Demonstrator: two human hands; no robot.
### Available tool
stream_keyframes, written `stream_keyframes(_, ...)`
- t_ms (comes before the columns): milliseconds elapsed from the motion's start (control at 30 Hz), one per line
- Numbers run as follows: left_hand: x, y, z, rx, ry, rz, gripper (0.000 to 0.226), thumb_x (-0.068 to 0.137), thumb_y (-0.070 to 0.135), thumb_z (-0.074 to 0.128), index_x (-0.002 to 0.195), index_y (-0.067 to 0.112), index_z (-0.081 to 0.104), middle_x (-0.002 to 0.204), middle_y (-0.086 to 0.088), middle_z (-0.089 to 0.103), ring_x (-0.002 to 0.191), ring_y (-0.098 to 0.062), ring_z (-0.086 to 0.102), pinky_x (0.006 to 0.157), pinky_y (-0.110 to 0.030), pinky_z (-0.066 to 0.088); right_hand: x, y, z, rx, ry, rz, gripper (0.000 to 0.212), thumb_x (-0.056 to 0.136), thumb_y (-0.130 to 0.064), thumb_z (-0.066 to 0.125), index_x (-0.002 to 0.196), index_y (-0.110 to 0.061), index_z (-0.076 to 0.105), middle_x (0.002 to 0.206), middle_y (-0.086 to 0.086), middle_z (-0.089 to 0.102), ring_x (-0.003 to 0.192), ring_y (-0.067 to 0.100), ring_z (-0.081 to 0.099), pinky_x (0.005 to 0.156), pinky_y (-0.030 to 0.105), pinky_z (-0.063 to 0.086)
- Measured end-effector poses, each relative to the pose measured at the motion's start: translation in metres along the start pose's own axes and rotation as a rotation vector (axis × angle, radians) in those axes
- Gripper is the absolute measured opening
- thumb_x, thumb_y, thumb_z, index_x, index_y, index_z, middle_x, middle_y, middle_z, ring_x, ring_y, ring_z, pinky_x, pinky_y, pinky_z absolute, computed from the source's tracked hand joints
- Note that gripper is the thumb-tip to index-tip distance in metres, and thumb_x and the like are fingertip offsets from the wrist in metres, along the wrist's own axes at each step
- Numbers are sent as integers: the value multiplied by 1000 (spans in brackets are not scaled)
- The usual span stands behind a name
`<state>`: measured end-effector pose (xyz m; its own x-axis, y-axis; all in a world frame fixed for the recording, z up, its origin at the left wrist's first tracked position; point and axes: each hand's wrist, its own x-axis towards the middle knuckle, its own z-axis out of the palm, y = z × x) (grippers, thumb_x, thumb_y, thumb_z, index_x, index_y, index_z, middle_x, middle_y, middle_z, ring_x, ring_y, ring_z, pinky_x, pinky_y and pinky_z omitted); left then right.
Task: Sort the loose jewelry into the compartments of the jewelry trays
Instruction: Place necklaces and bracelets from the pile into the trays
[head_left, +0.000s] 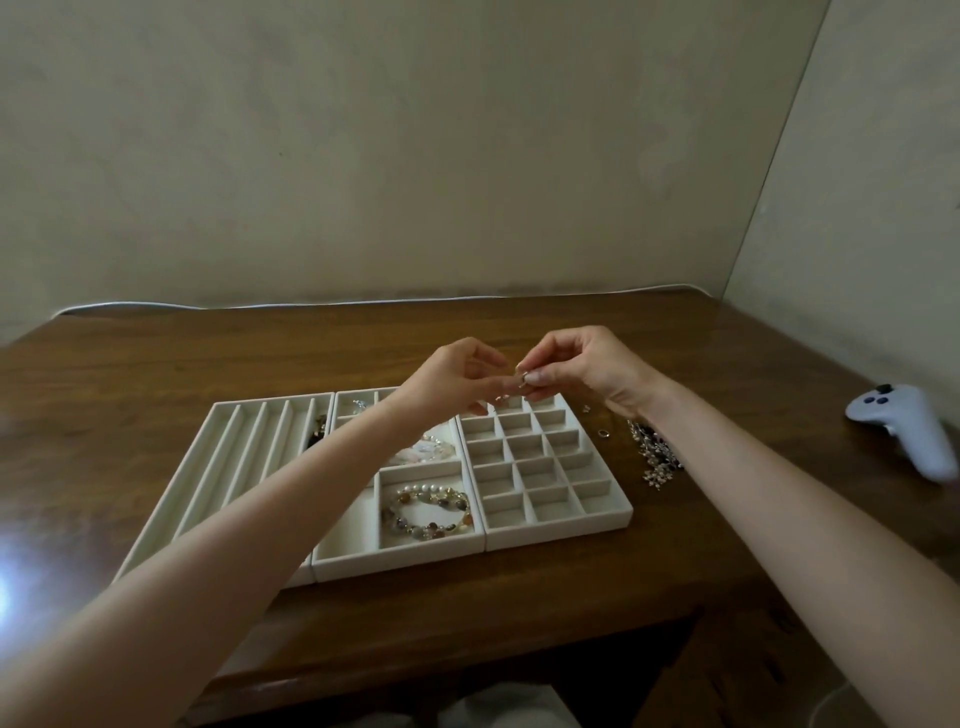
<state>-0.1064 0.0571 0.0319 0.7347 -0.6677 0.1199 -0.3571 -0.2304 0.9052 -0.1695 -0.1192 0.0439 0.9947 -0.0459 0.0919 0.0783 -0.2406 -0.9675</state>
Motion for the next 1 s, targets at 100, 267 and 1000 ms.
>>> stream_keyframes(100,-3,-4,-6,64,-33,-12,24,82,16,68,103,10,57,81,0,69,67,-5,63,58,-15,49,3,2,10,-90,-34,-33,13,77,11,64,87,2,67,85,17,70,78,24,71,68,27,58)
stream_keyframes(267,-15,-18,-43,260,14,-117,32,76,19,73,103,10,59,80,1,66,65,-7,59,55,-14,45,7,11,9,-302,13,-28,13,85,-5,65,95,-10,70,89,10,70,76,15,69,70,29,59)
stream_keyframes(1000,-40,-49,-61,1271,79,-252,17,85,28,64,89,13,57,92,-5,63,79,-24,58,61,-29,41,-9,40,-55,-372,386,55,7,88,-9,62,91,-11,68,90,9,69,73,21,67,69,34,58)
